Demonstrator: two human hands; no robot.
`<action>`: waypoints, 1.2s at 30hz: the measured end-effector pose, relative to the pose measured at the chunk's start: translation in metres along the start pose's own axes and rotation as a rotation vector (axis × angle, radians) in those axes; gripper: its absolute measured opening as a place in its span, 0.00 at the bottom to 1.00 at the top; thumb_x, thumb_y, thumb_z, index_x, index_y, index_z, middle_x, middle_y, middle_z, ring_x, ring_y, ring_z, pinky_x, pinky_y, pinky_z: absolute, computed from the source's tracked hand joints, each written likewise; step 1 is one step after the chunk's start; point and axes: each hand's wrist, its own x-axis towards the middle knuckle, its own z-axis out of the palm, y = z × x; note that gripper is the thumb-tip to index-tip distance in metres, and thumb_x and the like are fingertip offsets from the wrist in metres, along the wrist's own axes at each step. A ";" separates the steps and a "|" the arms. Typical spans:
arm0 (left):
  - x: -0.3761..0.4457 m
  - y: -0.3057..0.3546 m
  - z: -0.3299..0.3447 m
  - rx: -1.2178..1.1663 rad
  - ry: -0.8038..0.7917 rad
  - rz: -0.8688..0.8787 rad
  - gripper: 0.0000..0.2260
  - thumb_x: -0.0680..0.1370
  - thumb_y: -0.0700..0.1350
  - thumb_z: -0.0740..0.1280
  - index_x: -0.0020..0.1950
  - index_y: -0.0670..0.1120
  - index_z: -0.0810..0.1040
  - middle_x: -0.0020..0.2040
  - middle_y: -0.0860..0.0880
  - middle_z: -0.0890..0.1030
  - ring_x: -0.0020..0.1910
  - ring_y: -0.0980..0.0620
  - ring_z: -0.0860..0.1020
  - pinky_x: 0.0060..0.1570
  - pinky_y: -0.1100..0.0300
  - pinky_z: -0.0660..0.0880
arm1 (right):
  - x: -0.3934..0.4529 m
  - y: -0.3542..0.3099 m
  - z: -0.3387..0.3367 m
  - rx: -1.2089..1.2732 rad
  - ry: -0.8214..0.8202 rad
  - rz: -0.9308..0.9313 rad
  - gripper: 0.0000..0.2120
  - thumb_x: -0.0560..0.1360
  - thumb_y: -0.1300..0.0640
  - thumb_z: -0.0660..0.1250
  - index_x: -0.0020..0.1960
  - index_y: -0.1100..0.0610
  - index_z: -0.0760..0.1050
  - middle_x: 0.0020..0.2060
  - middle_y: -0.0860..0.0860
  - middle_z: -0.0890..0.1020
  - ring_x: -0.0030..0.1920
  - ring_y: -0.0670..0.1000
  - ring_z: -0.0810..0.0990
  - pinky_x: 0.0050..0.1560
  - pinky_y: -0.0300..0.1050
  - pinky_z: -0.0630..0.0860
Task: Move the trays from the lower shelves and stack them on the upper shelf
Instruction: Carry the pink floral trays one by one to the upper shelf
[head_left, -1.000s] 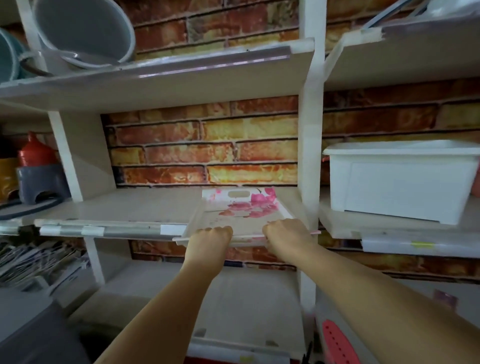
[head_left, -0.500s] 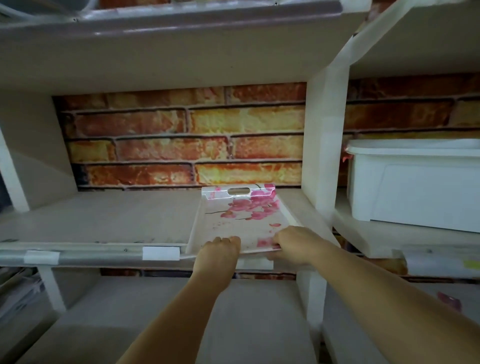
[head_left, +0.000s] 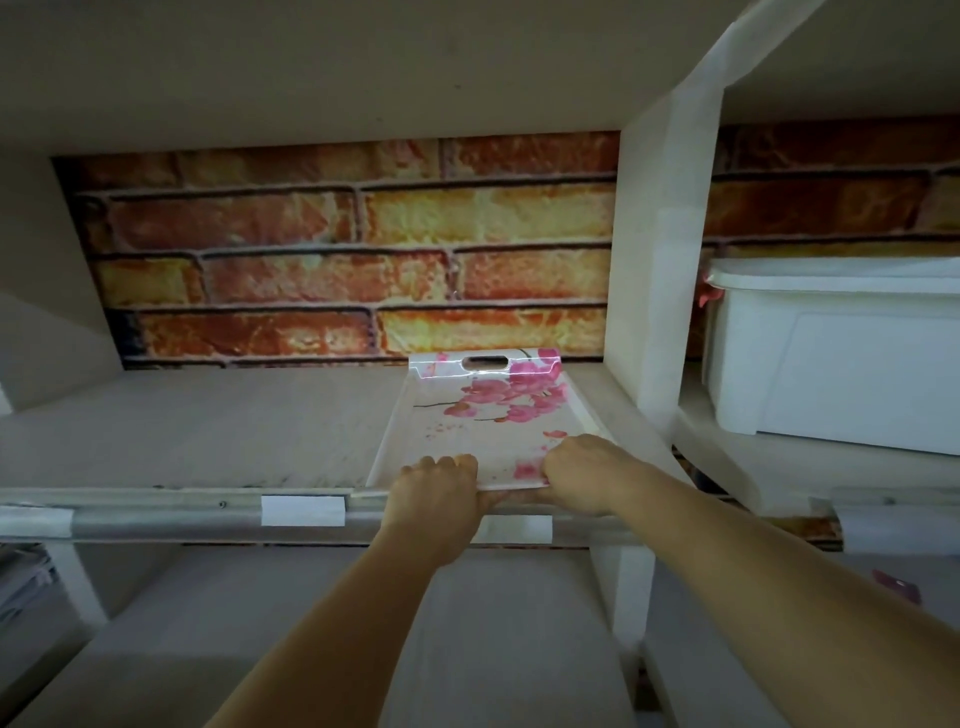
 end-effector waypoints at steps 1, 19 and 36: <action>0.000 0.000 0.000 0.001 -0.012 0.000 0.22 0.81 0.59 0.52 0.67 0.46 0.68 0.58 0.47 0.78 0.55 0.48 0.76 0.53 0.56 0.73 | 0.001 0.001 0.002 0.007 0.009 0.008 0.17 0.82 0.52 0.57 0.38 0.59 0.73 0.32 0.49 0.68 0.42 0.52 0.68 0.43 0.41 0.64; -0.018 0.018 -0.052 -0.165 0.081 -0.014 0.25 0.80 0.61 0.46 0.75 0.52 0.58 0.74 0.47 0.63 0.74 0.46 0.59 0.72 0.48 0.56 | -0.063 0.003 -0.029 0.215 0.149 0.056 0.30 0.78 0.36 0.54 0.75 0.50 0.60 0.73 0.51 0.66 0.72 0.53 0.65 0.68 0.50 0.65; -0.057 0.087 -0.100 -0.547 0.145 0.102 0.22 0.81 0.54 0.55 0.73 0.47 0.62 0.70 0.42 0.68 0.69 0.43 0.67 0.66 0.50 0.65 | -0.160 0.013 -0.036 0.412 0.341 0.320 0.27 0.79 0.47 0.61 0.75 0.55 0.61 0.70 0.55 0.69 0.68 0.55 0.70 0.63 0.45 0.68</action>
